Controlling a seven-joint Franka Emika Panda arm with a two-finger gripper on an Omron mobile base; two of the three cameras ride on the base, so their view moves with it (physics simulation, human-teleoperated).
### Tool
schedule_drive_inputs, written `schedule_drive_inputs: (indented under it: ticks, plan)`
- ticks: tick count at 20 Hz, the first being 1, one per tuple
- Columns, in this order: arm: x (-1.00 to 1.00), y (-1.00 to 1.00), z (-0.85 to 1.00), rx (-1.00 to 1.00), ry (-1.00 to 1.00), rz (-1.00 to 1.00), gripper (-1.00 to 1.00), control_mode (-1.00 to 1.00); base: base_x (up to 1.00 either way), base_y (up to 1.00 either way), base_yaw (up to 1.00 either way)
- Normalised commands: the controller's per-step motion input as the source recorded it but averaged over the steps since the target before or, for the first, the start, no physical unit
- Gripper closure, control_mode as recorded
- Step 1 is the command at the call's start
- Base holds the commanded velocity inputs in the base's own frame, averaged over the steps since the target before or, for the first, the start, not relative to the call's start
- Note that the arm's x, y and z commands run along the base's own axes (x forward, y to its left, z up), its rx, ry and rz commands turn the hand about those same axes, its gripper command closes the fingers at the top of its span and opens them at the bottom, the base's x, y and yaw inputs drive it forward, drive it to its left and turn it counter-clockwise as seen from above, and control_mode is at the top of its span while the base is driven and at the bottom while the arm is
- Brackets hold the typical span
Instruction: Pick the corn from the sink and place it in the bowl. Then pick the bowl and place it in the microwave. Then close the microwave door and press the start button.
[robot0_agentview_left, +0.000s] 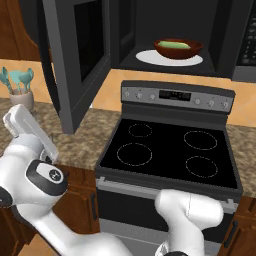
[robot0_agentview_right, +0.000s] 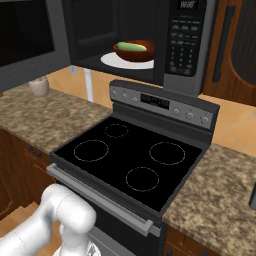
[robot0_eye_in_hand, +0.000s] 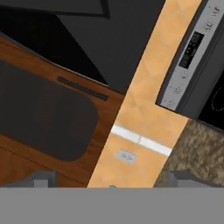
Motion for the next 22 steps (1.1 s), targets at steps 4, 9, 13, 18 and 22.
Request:
schedule_drive_inputs:
  ticks: [4,9,13,18,22]
  plan:
    - [0.12,-0.78,0.02,0.26,-0.05,-0.01,-1.0,-1.0,0.0,0.0,0.0]
    - [-0.04,-0.89,0.03,0.39,-0.18,0.0,-1.0,-1.0,0.0,0.0,0.0]
    - [-0.53,-0.9,0.09,0.48,-0.22,0.0,-1.0,-1.0,0.0,0.0,0.0]
    - [-0.36,-1.0,0.34,0.47,-0.11,-0.01,-1.0,-1.0,0.0,0.0,0.0]
    - [0.04,-1.0,0.57,0.5,0.18,0.0,-1.0,-1.0,0.0,0.0,0.0]
